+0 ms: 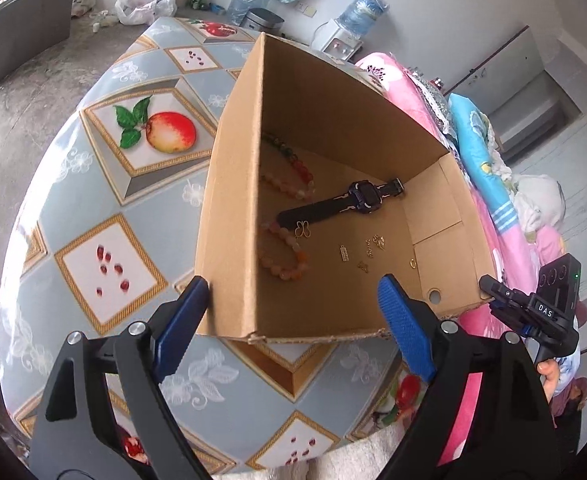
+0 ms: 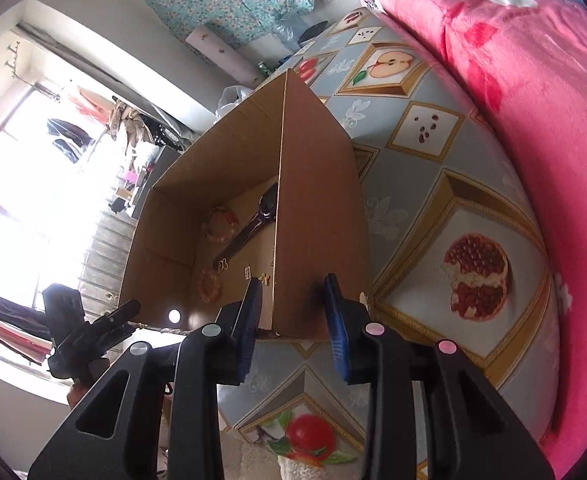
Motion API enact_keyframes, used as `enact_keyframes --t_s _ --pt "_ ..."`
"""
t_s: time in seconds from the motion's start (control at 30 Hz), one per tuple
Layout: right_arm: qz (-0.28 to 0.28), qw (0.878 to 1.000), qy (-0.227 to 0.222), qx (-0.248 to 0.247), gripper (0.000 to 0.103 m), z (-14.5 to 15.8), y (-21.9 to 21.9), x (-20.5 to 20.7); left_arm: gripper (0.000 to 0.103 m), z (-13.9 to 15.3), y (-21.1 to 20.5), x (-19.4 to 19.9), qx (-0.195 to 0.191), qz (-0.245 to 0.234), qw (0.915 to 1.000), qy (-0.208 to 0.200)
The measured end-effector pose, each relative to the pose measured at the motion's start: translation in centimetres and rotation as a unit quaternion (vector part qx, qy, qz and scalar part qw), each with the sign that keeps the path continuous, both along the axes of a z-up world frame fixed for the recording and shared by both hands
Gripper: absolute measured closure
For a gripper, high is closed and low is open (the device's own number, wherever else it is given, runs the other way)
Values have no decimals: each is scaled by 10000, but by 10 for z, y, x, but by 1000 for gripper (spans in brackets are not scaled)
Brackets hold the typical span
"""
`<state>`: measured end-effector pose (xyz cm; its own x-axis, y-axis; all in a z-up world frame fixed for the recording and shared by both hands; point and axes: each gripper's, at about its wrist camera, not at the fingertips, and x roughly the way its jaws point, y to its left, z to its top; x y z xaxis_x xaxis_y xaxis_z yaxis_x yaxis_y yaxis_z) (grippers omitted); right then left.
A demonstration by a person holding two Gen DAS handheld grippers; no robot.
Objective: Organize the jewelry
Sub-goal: 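Withdraw both grippers from the box back over the table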
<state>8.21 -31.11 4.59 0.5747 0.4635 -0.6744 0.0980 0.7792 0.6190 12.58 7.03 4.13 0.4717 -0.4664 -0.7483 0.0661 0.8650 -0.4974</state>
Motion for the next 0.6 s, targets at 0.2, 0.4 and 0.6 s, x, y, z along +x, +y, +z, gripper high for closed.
enact_keyframes --t_s 0.2,0.4,0.6 --pt "5 10000 -13 36 72 -2 5 -30 21 0 4 -31 -43 -18 10000 22" --pt "-33 10000 -19 13 72 -2 11 -53 21 1 7 -51 -85 16 10000 27" --pt "-9 10000 14 -25 71 -3 13 -70 21 1 9 -70 -83 13 10000 22"
